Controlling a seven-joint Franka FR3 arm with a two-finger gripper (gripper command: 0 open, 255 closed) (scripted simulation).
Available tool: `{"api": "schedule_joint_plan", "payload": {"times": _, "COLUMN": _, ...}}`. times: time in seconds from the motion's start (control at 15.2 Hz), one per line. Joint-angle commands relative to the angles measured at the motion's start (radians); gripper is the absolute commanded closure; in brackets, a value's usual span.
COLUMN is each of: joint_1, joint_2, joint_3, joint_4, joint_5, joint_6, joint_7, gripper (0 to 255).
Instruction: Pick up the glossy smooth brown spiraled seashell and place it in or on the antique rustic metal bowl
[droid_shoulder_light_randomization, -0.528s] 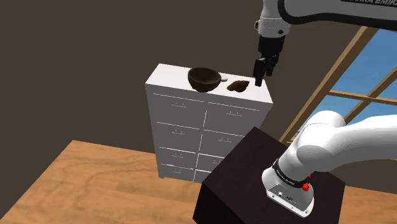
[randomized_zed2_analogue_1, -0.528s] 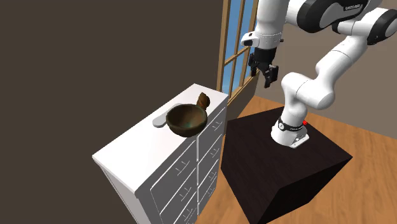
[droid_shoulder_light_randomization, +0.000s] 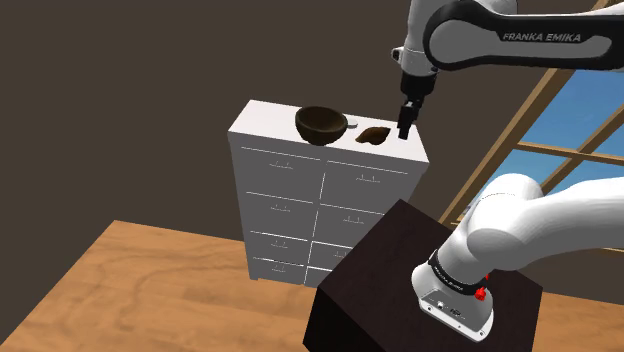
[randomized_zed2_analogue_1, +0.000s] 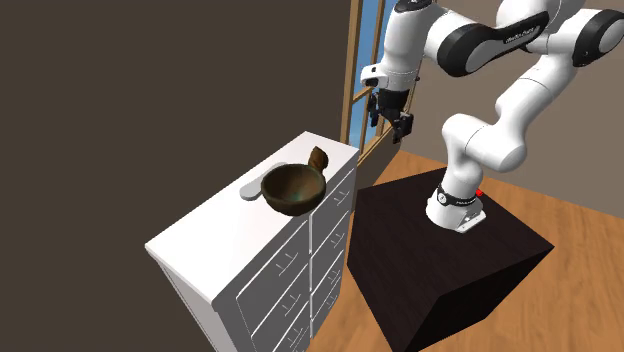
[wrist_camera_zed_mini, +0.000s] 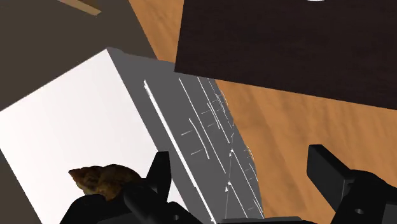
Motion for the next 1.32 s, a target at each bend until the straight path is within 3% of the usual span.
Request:
{"api": "schedule_joint_plan", "payload": {"times": 0.0, "joint_1": 0.002, "joint_2": 0.014, "joint_3": -0.039, "joint_4": -0.031, "joint_5": -0.055, "joint_6": 0.079, "joint_7": -0.074, "gripper": 0}}
{"api": "schedule_joint_plan", "payload": {"times": 0.46, "joint_1": 0.016, "joint_2": 0.156, "joint_3": -0.183, "joint_4": -0.064, "joint_5": -0.216, "joint_6": 0.379, "joint_7": -0.296, "gripper": 0}}
{"api": "schedule_joint_plan", "payload": {"times": 0.86, "joint_1": 0.050, "joint_2": 0.346, "joint_3": -0.308, "joint_4": -0.024, "joint_5": -0.300, "joint_6": 0.651, "joint_7": -0.478, "gripper": 0}}
{"api": "schedule_joint_plan", "payload": {"times": 1.25, "joint_1": 0.051, "joint_2": 0.432, "joint_3": -0.350, "joint_4": -0.032, "joint_5": -0.316, "joint_6": 0.764, "joint_7": -0.497, "gripper": 0}}
